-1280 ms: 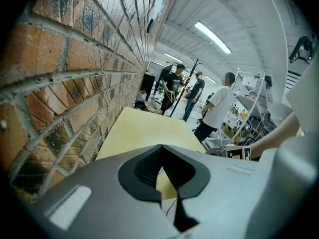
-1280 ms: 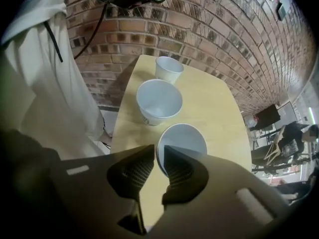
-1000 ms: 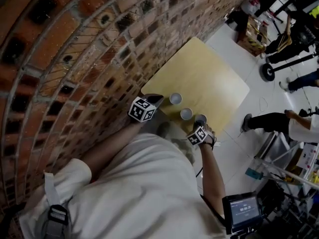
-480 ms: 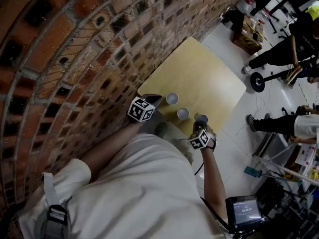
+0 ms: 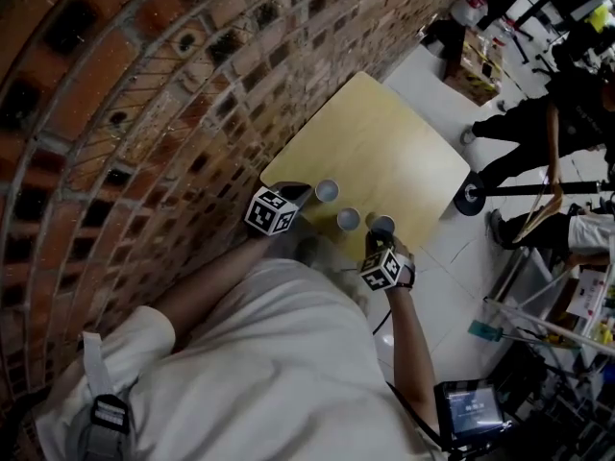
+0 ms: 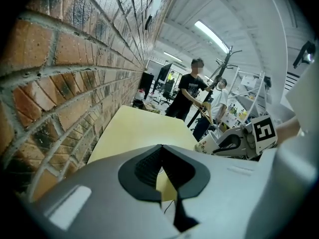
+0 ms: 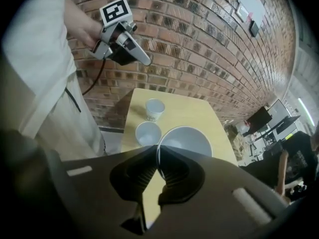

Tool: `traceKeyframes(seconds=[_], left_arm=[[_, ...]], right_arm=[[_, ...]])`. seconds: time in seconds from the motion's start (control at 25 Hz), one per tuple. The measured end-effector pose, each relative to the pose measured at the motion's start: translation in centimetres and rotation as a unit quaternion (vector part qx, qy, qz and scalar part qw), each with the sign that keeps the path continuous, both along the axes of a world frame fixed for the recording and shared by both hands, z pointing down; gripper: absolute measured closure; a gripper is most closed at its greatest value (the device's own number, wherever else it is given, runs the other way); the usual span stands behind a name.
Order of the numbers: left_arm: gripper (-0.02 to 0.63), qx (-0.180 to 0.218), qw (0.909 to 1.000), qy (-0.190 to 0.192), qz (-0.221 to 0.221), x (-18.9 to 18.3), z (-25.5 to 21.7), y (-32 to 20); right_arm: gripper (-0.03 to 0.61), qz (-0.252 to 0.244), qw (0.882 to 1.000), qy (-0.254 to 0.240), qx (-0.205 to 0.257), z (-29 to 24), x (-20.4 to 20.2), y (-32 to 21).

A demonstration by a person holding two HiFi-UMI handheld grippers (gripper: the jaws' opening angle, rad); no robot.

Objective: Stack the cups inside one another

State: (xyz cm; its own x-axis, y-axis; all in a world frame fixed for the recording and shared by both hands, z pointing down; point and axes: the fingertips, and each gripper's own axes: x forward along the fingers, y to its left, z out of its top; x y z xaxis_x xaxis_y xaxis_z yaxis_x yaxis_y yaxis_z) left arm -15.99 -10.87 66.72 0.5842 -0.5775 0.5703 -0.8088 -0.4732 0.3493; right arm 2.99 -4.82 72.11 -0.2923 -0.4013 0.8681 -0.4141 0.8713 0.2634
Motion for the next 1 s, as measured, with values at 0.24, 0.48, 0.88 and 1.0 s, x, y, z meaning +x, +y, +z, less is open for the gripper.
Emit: traceKeyframes(seconds=[0.24, 0.48, 0.88, 1.0], left_arm=[[0.594, 0.0, 1.0, 0.0, -0.005, 0.2, -0.1, 0.2], [0.594, 0.001, 0.9999, -0.002, -0.01, 0.0, -0.2, 0.5], [0.594, 0.003, 0.9998, -0.006, -0.017, -0.8, -0.2, 1.2], [0.594, 0.003, 0.9998, -0.005, -0.02, -1.2, -0.3, 1.3]], right_arm=[[0.565, -0.022, 0.999, -0.02, -0.024, -0.9, -2.3, 0.6], [0.565, -0.043, 0.998, -0.022, -0.045, -0.2, -4.4, 0.8], [0.565, -0.056, 0.994, -0.001, -0.091, 3.7, -6.6, 1.4], [0.565, -0.055, 0.994, 0.011, -0.098, 4.7, -6.6, 1.4]])
